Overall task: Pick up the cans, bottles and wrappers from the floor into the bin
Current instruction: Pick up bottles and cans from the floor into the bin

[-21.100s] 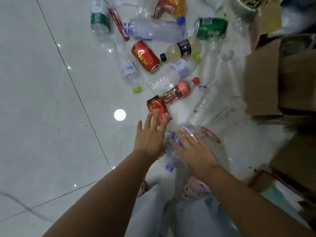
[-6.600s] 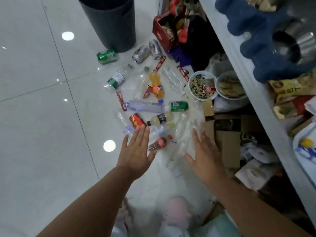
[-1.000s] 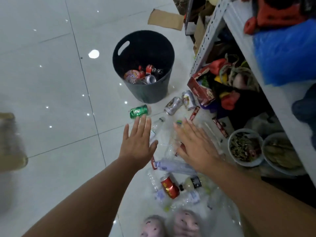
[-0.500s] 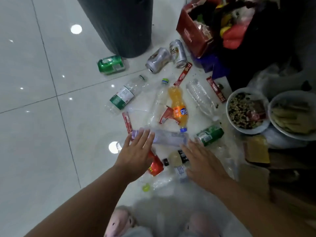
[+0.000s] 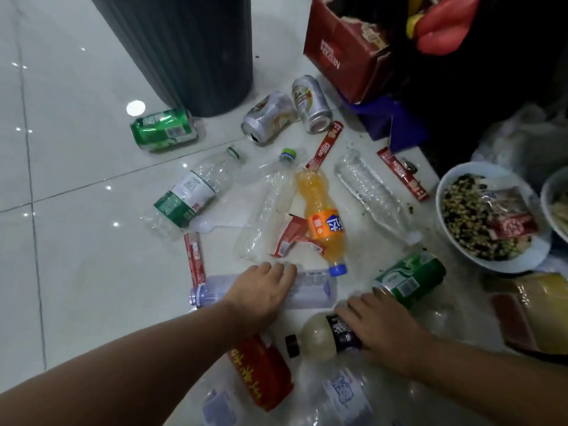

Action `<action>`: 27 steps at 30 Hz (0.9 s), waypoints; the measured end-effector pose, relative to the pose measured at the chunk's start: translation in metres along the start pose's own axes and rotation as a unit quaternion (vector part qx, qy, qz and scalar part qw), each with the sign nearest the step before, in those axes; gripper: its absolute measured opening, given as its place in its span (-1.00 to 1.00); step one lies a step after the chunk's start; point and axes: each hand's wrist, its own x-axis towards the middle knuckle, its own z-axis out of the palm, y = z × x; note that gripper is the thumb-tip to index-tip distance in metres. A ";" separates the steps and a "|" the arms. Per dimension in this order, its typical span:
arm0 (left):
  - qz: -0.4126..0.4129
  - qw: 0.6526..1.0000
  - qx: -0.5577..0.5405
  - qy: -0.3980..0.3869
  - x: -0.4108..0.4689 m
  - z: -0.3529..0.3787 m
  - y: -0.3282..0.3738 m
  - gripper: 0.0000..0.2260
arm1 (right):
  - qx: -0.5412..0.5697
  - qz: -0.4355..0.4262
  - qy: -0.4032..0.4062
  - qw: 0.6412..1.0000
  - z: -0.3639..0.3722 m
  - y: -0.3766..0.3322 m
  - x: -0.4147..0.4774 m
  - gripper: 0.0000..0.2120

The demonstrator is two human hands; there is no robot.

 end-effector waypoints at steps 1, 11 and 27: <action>-0.007 1.000 0.000 0.000 0.003 -0.002 -0.001 -0.38 | 0.002 0.004 0.000 1.000 -0.002 0.001 0.001 -0.41; -0.112 0.987 -0.054 0.100 -0.002 -0.083 -0.008 -0.41 | -0.081 -0.029 0.068 0.994 -0.107 0.047 0.005 -0.46; -0.269 0.892 0.008 0.362 0.019 -0.334 -0.089 -0.46 | -0.041 0.080 0.384 0.919 -0.340 0.077 0.036 -0.49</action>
